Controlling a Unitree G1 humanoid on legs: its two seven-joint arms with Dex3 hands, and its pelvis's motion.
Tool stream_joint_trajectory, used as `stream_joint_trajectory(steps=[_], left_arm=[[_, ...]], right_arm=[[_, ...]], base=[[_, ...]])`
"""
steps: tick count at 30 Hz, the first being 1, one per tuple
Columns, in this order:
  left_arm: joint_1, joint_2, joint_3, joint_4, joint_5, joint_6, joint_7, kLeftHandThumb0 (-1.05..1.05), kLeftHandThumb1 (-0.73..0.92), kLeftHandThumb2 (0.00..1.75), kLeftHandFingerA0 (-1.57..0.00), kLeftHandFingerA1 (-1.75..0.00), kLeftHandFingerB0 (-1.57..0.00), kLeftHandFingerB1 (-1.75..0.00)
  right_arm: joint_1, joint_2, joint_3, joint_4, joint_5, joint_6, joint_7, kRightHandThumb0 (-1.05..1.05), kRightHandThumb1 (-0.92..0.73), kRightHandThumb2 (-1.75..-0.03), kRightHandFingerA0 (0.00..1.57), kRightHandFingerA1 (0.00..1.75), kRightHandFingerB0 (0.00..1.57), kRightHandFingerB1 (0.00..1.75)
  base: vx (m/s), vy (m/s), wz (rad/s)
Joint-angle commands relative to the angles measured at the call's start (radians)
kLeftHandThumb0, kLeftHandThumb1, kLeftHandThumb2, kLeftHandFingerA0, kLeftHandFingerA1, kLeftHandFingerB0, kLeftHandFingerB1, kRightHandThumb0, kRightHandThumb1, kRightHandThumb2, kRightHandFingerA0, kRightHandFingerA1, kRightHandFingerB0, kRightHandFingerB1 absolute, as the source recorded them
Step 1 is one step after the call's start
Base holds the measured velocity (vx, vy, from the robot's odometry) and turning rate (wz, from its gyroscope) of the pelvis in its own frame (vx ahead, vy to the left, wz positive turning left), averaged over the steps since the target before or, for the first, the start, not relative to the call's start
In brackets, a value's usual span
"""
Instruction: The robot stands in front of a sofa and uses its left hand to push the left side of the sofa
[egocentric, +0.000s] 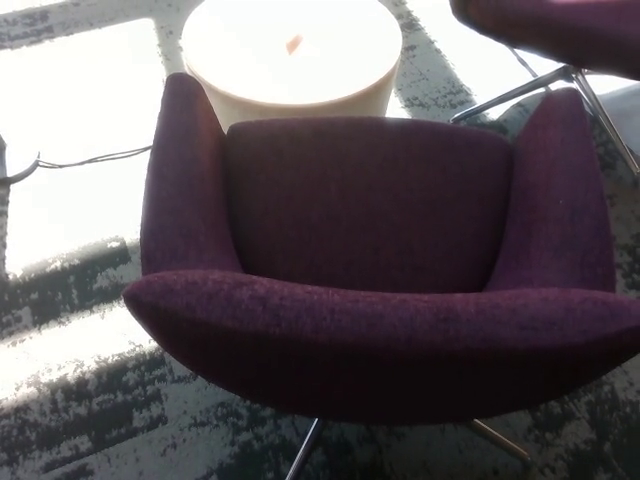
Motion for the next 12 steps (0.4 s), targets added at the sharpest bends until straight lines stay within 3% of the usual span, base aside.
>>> stream_joint_trajectory(steps=[1,12], left_arm=[[-0.007,0.023,-0.009,0.016,0.025,-0.045,0.042,-0.75,0.92,0.70,-0.32,-0.34,-0.26,-0.32],[-0.066,0.032,-0.024,0.024,0.048,-0.030,0.070,-0.75,0.91,0.68,-0.35,-0.34,-0.27,-0.32]], right_arm=[[-0.007,-0.004,-0.008,0.007,0.009,0.007,0.008,-0.52,-0.76,-0.63,0.64,0.47,0.62,0.46],[-0.052,-0.004,-0.006,0.003,0.004,0.026,0.003,-0.50,-0.76,-0.63,0.61,0.48,0.61,0.46]], base=[[0.00,0.000,0.00],[0.00,0.000,0.00]])
